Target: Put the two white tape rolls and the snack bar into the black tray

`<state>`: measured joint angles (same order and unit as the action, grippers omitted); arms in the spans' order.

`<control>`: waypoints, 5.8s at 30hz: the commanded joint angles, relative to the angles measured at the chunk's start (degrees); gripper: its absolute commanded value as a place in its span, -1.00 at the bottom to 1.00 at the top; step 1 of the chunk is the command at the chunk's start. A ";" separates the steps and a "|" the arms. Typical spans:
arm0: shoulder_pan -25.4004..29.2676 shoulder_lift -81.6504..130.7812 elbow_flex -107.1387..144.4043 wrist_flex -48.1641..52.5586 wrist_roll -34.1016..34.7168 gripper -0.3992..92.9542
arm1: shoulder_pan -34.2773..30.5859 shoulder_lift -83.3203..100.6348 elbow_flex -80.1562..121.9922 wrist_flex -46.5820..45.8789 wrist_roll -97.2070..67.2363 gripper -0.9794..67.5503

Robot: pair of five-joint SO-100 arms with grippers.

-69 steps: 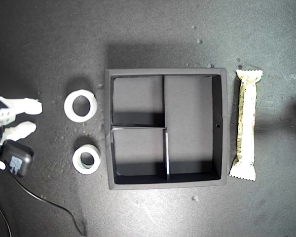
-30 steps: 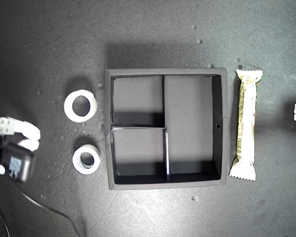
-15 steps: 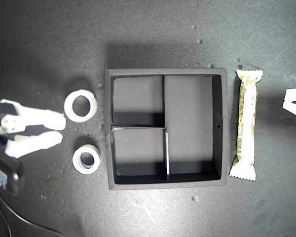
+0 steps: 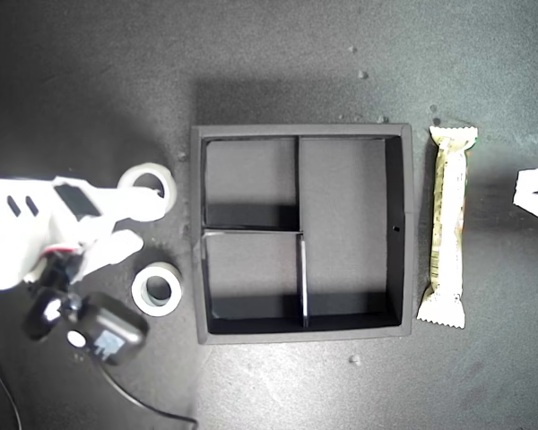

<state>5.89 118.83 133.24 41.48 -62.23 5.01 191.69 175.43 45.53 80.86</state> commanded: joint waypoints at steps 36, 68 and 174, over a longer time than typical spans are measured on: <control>-2.20 -11.51 -7.91 6.24 -2.02 -0.73 | -3.87 0.26 -1.67 2.37 -3.16 -0.98; -7.65 -9.76 -35.86 26.54 7.38 -0.99 | -5.71 -51.50 -53.96 19.25 -34.72 -0.79; -6.15 -77.96 -118.21 63.63 5.63 -0.99 | -19.25 -125.33 -132.19 31.03 -62.14 -0.97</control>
<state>0.26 35.24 13.27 104.06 -55.37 -13.80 69.52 51.94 77.96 34.01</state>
